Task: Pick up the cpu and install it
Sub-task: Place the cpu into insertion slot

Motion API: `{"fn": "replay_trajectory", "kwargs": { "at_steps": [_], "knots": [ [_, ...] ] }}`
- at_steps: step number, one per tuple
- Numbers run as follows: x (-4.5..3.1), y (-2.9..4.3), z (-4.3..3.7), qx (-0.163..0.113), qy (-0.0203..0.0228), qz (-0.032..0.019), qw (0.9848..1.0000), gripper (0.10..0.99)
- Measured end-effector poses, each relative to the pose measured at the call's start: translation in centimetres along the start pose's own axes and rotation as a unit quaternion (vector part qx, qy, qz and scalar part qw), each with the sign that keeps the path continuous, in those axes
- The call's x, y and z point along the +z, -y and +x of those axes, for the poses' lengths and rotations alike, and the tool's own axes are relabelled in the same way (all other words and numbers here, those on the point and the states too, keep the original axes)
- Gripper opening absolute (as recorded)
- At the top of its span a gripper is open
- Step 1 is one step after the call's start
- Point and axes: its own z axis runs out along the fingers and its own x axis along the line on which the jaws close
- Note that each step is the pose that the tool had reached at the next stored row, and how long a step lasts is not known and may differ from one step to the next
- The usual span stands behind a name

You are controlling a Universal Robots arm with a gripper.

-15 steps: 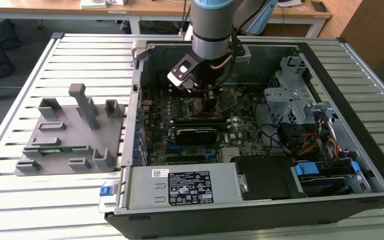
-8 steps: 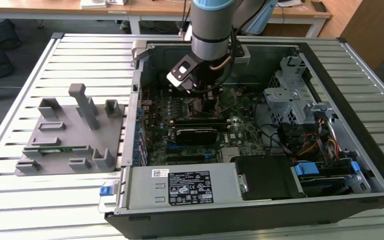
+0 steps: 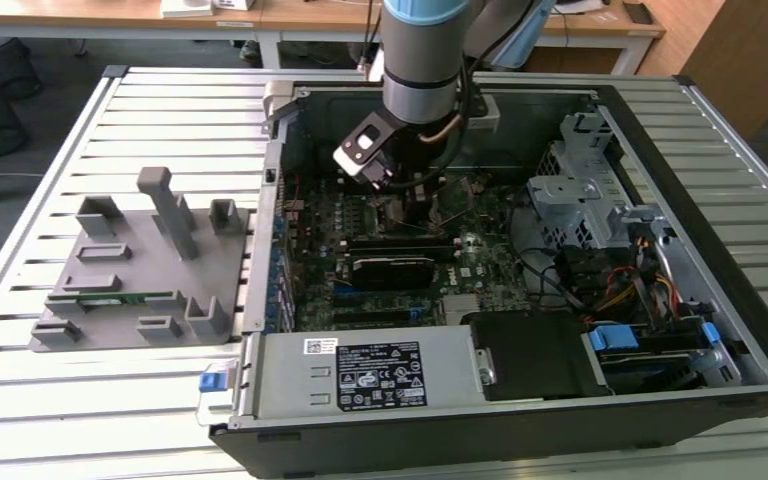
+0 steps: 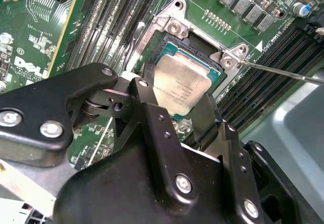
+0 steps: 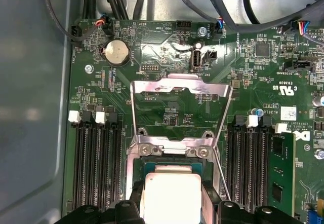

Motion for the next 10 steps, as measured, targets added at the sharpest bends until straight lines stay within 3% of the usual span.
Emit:
{"fn": "replay_trajectory", "kwargs": {
  "at_steps": [10],
  "knots": [
    [0.35,0.01,-0.01,0.001,0.0001,0.0003,1.0,0.533]
  ]
}}
